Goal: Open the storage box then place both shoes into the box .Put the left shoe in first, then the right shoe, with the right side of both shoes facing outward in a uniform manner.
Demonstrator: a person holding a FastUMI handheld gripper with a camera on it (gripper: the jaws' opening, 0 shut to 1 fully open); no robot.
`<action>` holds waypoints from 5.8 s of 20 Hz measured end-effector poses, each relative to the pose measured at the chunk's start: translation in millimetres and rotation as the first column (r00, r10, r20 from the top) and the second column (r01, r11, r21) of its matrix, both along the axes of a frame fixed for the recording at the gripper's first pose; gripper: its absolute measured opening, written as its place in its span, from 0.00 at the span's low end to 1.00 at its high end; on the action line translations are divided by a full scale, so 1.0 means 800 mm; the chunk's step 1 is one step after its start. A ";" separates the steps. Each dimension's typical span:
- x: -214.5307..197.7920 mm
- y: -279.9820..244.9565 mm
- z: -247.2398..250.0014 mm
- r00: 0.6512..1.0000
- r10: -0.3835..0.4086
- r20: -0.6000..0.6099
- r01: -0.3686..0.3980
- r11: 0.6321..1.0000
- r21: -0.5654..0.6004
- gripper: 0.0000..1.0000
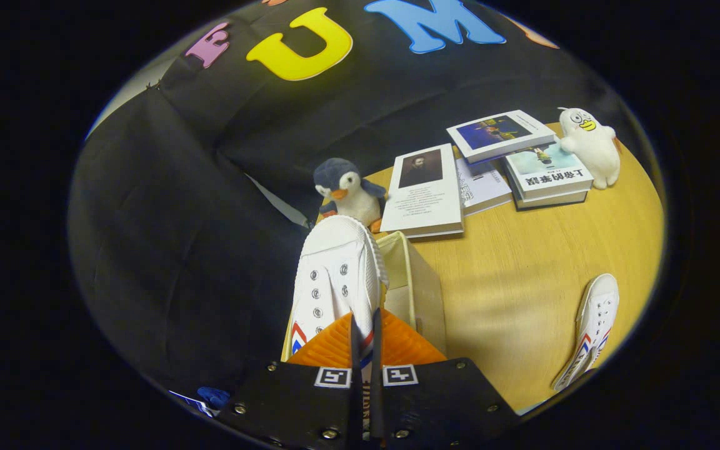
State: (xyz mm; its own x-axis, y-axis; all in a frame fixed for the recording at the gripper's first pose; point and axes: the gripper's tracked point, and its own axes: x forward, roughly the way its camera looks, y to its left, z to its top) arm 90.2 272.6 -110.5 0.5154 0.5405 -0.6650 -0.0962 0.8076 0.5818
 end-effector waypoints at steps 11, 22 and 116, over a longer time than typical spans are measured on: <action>0.003 0.080 -0.069 0.996 0.040 -0.080 -0.047 0.995 -0.085 0.04; -0.022 0.125 -0.119 0.985 0.122 -0.121 -0.134 0.986 -0.096 0.29; -0.016 -0.055 0.008 0.996 0.056 -0.063 -0.059 0.997 -0.047 0.05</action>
